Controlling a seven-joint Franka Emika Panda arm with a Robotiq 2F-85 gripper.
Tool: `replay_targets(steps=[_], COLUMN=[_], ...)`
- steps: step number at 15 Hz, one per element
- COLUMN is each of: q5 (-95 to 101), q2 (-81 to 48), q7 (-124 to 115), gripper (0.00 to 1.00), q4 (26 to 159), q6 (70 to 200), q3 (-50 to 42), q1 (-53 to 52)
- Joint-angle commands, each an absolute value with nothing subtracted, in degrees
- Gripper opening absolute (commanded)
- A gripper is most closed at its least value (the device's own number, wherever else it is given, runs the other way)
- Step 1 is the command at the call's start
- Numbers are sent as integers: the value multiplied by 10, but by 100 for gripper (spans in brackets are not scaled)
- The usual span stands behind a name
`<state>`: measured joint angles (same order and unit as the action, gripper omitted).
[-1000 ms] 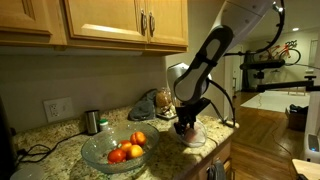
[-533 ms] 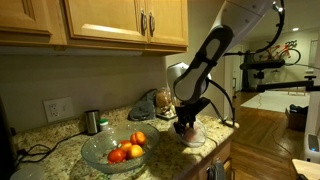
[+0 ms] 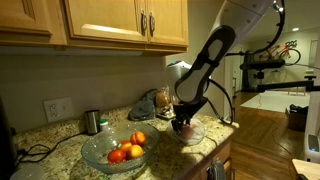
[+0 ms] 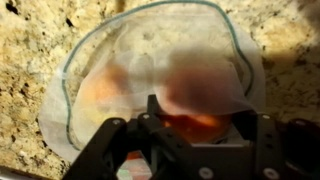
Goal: Take one peach from the plastic and put it in the glass bowl
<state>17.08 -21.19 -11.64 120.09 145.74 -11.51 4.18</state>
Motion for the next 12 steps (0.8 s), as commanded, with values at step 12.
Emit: replay_targets(steps=[12], q5=[311], q2=[-165], q7=[-252], gripper=[47], q4=[1258], q6=[1556], q3=[-190], q1=[-24])
